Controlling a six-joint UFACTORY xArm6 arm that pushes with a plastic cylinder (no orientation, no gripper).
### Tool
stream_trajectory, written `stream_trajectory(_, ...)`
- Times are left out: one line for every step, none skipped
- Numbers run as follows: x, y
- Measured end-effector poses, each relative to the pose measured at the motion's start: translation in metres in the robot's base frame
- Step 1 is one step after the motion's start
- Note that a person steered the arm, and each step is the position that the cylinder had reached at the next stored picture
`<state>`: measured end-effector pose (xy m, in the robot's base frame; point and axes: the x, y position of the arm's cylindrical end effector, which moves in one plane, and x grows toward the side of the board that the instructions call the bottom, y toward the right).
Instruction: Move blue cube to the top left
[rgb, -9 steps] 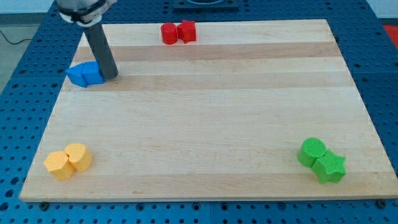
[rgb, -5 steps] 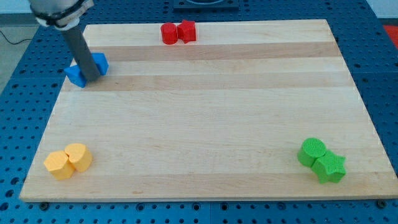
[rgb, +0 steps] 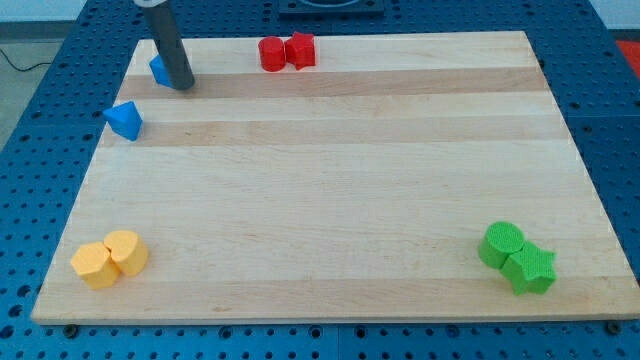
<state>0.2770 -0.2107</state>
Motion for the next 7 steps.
stream_trajectory(-0.022,-0.009)
stream_trajectory(-0.024,-0.012)
stream_trajectory(0.010,-0.012)
stream_trajectory(0.020,-0.018)
stream_trajectory(0.001,-0.034)
stream_trajectory(-0.017,-0.043)
stream_trajectory(-0.016,-0.043)
